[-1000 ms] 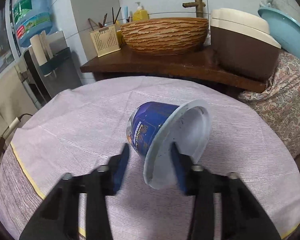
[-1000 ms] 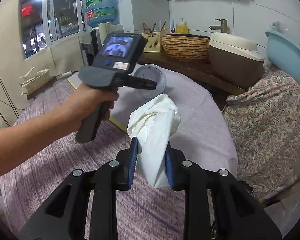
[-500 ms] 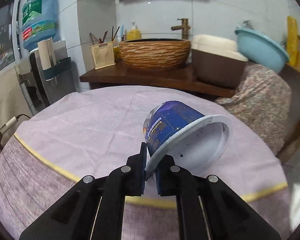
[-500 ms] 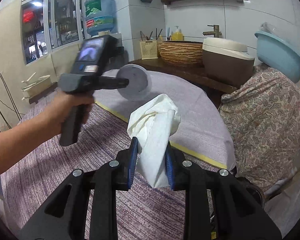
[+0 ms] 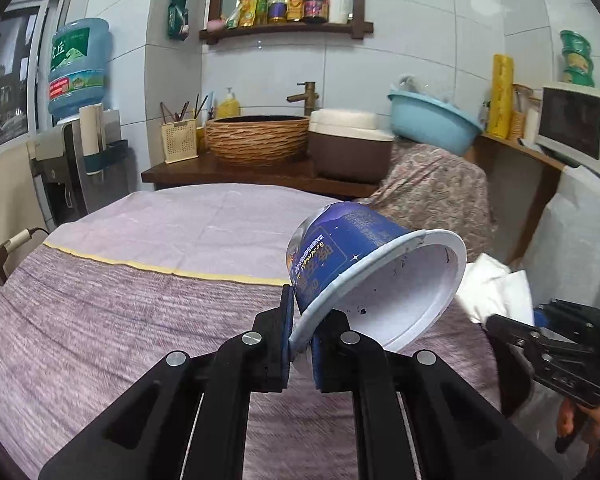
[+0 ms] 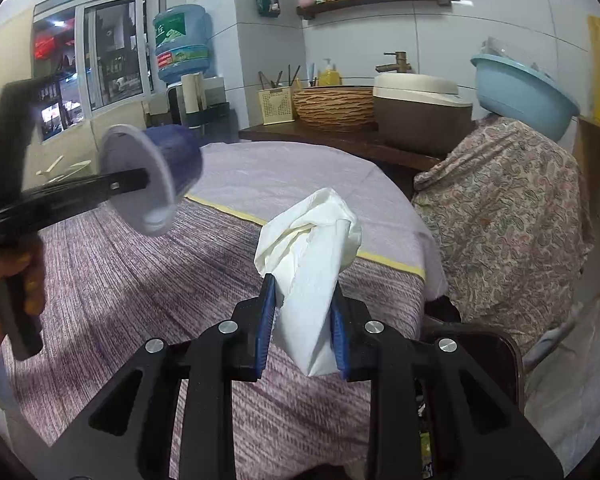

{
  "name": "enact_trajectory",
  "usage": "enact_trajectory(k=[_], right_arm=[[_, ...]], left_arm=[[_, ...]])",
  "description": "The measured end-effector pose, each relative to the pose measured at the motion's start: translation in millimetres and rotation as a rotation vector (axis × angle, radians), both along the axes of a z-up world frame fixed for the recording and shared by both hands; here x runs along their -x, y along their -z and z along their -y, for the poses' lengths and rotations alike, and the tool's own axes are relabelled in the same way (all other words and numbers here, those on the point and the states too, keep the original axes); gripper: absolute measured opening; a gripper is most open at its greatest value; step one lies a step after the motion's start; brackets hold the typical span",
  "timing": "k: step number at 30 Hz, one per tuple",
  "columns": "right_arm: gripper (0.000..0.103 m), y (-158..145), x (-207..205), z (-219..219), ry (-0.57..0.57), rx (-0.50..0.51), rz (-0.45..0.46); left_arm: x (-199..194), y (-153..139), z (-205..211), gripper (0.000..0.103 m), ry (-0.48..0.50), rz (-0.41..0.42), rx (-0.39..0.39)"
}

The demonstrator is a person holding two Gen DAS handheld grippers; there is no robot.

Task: Collect trash
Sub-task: 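Carry the tissue over the bin and release it with the right gripper, then carry the paper cup over the bin and release it with the left gripper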

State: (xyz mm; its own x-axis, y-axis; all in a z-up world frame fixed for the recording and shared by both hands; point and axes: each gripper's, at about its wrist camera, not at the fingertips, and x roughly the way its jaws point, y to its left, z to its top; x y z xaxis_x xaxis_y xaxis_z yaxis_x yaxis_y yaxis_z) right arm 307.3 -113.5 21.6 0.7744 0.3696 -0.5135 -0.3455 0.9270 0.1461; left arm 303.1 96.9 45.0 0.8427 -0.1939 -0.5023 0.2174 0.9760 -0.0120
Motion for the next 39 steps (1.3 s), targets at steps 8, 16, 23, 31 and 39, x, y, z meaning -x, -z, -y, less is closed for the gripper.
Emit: enact_trajectory(k=[8,16,23,31,39], right_arm=[[0.026,12.5,25.9,38.0,0.108,-0.014,-0.013],[0.026,31.9,41.9,89.6,0.240,-0.031,-0.048],[0.026,60.6,41.4,123.7,0.341,-0.007,-0.112],[0.026,127.5,18.3,141.9,0.411,0.009,-0.257],[0.062,166.2,12.8,154.2,0.469,0.016,-0.318]], left_arm=[[38.6,7.5,35.5,0.009,0.080,-0.012,0.075],[51.0,14.7,76.4,0.009,0.159,-0.010,0.082],[54.9,24.7,104.2,0.009,0.227,-0.036,0.090],[53.2,38.1,140.5,0.009,0.317,-0.074,0.073],[49.9,56.6,177.6,0.009,0.392,-0.118,0.039]])
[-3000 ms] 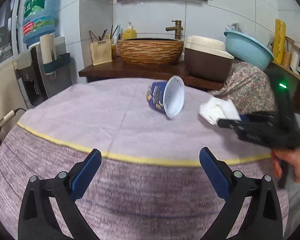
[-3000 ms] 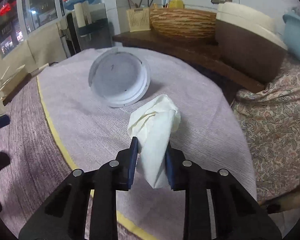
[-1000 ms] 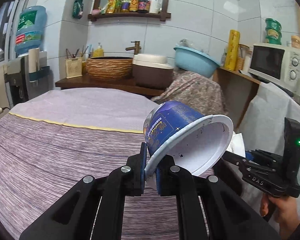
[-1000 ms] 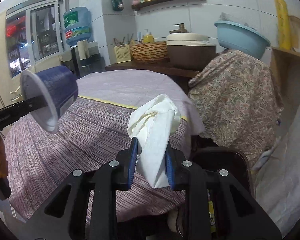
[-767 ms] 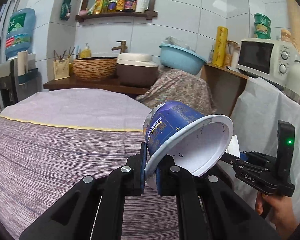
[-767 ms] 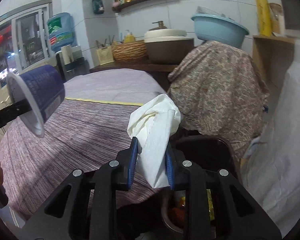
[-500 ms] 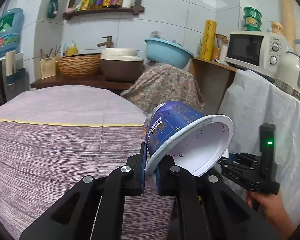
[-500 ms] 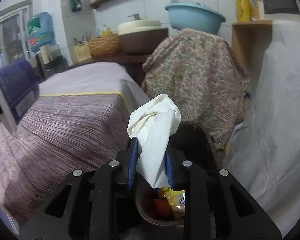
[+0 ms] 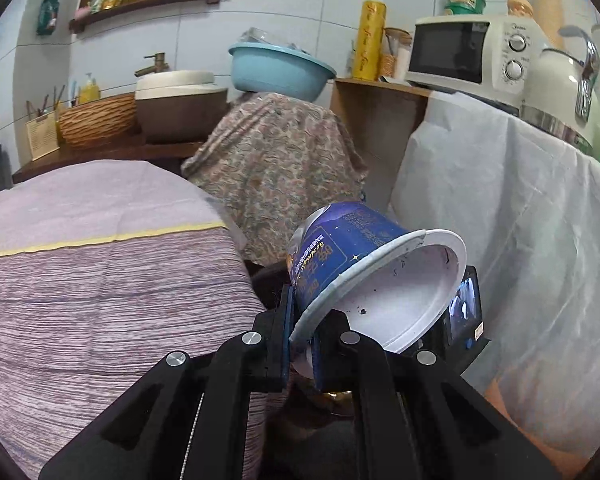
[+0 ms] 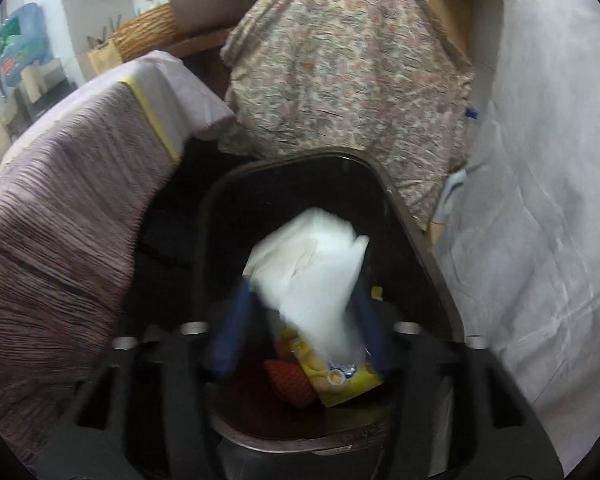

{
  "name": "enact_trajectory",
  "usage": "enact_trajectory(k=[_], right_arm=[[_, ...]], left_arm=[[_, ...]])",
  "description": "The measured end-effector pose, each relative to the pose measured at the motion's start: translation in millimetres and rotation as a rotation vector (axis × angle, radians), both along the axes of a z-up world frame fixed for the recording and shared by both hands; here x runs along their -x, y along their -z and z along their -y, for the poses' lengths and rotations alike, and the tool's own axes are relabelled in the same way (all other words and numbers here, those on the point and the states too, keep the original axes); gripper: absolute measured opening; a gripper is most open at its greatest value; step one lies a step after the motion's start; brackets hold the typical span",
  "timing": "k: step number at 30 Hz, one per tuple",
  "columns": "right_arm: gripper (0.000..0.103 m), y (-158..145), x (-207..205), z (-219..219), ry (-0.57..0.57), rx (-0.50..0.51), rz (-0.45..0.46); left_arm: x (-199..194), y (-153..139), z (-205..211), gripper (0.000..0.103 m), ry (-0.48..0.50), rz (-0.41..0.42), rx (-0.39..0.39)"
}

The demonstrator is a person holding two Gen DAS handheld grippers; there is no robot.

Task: Collect trash
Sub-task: 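Carry the paper cup over the bin and release it with the left gripper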

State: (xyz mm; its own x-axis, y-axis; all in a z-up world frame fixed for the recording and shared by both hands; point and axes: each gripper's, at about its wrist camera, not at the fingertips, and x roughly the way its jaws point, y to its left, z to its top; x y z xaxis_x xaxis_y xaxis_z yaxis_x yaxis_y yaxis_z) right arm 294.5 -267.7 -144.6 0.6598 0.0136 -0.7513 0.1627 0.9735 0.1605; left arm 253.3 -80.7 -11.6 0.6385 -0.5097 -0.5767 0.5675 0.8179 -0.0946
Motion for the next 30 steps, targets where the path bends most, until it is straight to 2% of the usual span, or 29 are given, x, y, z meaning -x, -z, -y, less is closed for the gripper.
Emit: enact_trajectory(k=[5,12,17,23,30], right_arm=[[0.063,-6.1,5.8,9.6,0.019,0.014,0.013],[0.068,-42.9,23.8,47.0,0.111,0.061,0.078],[0.075,-77.6,36.4,66.8,0.156,0.065,0.135],[0.075,-100.3,44.8,72.4,0.178,0.067,0.166],[0.078,-116.0,53.9,69.1,0.168,0.074,0.199]], left_arm=[[-0.8,13.6,19.4,0.009,0.038,-0.018,-0.036],[-2.0,40.3,50.0,0.009,0.101,-0.057,-0.097],[-12.4,74.1,70.0,0.009,0.130,-0.145,-0.125],[-34.2,118.0,90.6,0.008,0.121,-0.246,-0.178],[-49.5,146.3,113.8,0.011,0.130,-0.240,-0.236]])
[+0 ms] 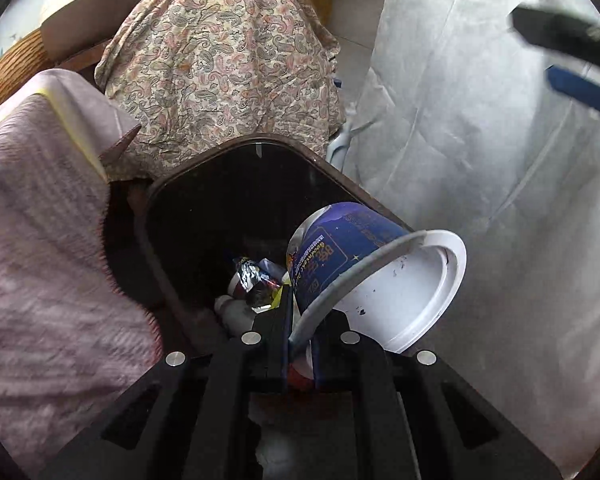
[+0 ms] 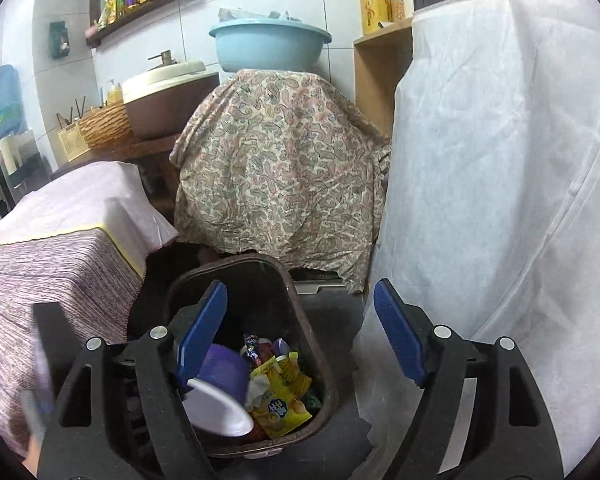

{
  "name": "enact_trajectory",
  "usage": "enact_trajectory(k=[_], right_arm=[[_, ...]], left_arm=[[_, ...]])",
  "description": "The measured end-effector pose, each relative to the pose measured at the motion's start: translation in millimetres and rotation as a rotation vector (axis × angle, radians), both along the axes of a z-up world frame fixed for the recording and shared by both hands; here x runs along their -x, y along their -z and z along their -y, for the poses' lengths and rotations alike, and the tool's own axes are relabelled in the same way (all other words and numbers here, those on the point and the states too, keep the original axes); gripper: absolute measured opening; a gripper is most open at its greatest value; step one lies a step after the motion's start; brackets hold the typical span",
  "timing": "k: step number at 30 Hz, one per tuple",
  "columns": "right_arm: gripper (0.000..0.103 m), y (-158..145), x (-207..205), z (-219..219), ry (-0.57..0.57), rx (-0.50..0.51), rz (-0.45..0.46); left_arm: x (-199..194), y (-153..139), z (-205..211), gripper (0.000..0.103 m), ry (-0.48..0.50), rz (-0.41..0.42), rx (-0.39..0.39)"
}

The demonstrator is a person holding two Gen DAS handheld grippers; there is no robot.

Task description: Collect trash

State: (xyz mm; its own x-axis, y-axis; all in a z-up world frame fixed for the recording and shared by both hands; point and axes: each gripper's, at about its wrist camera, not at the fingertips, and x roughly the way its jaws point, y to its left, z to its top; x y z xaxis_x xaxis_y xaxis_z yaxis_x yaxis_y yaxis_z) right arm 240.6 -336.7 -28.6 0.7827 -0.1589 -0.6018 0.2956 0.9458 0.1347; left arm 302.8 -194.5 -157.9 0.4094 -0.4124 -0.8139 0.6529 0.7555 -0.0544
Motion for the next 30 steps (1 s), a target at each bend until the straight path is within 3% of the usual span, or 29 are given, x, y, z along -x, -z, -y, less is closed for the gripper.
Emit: enact_trajectory(k=[2,5,10,13,17,22,30], right_arm=[[0.080,-2.6,3.1,-1.4,-0.001,0.006,0.007],[0.083,-6.7,9.7,-2.4,-0.001,0.011,0.019],[0.085,-19.1,22.8,-2.6,0.007,0.027,0.054],[0.093,-29.5,32.3,-4.3,0.016,0.037,0.090],[0.094,-43.1,45.7,-14.9,-0.004,0.048,0.136],[0.097,-55.9,59.4,-37.3,-0.055,0.048,0.183],[0.097,-64.7,86.9,-91.1,-0.179,0.056,0.269]], left_arm=[[-2.9,4.7,3.9,0.020,0.007,-0.003,-0.009],[3.9,2.1,3.6,0.061,0.011,0.022,0.002],[40.5,-27.5,-9.2,0.069,0.043,0.119,0.049],[74.1,-58.9,-29.1,0.080,0.060,0.203,0.101],[119.9,-107.0,-63.9,0.098,0.044,0.324,0.213],[159.5,-144.3,-110.3,0.098,-0.034,0.463,0.247],[188.7,-163.2,-168.2,0.098,-0.212,0.556,0.282]])
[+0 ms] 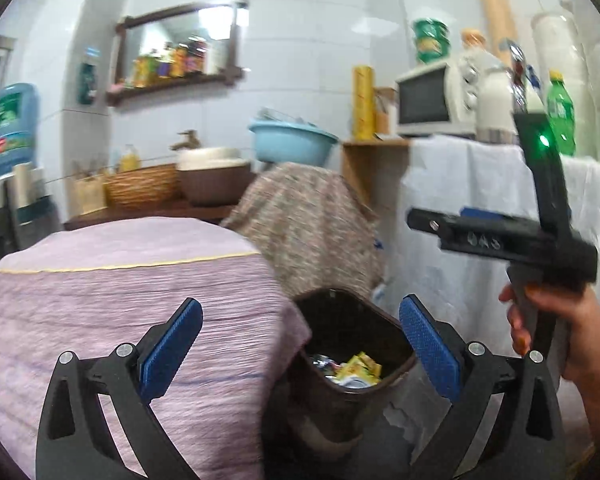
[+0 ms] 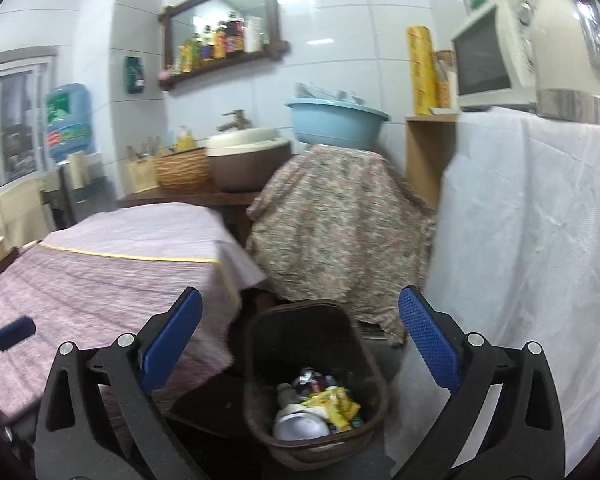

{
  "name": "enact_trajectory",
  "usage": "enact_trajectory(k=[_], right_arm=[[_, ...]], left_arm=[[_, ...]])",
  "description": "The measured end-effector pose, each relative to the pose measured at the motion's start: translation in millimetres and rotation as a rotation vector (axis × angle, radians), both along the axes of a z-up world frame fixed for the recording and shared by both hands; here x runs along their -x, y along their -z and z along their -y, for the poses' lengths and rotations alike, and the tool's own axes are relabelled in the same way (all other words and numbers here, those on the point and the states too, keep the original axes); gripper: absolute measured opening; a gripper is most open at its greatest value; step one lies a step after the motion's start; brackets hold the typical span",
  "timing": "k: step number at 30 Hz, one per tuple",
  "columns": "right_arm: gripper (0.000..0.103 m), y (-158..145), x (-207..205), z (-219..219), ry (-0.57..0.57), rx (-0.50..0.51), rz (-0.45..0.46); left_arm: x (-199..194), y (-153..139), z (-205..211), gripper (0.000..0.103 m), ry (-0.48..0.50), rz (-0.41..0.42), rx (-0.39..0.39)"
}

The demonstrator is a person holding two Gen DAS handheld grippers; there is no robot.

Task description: Collect trash

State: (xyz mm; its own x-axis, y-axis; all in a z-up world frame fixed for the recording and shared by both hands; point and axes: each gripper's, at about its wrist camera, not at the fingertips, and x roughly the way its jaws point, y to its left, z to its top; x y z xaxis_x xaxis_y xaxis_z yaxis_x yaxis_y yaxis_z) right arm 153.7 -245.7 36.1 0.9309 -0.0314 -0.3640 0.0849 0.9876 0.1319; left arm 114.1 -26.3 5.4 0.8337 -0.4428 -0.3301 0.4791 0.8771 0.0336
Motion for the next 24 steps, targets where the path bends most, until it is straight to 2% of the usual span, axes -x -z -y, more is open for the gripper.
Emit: enact_trajectory(k=[4,11,16,20,24], right_arm=[[0.097,-0.1,17.3,-29.2,-0.067,0.006,0.041],[0.097,1.1,56.2,-74.2,-0.159,0.029,0.097],[0.097,-0.7,88.2,-104.0,-0.191,0.077,0.133],[0.097,-1.8,105.3,-116.8,-0.217,0.113,0.152],[0.097,-2.4,112.6,-121.7,-0.239,0.105,0.159]], left_arm=[[10.9,-5.5,-28.9,0.098,-0.095,0.020,0.029],[37.2,-15.1,-59.8,0.098,-0.260,0.073,0.027],[60.2,-24.5,-70.6,0.098,-0.295,0.130,0.064],[69.2,-26.3,-73.3,0.098,-0.311,0.143,0.061],[70.8,-27.5,-75.8,0.098,-0.330,0.144,0.076]])
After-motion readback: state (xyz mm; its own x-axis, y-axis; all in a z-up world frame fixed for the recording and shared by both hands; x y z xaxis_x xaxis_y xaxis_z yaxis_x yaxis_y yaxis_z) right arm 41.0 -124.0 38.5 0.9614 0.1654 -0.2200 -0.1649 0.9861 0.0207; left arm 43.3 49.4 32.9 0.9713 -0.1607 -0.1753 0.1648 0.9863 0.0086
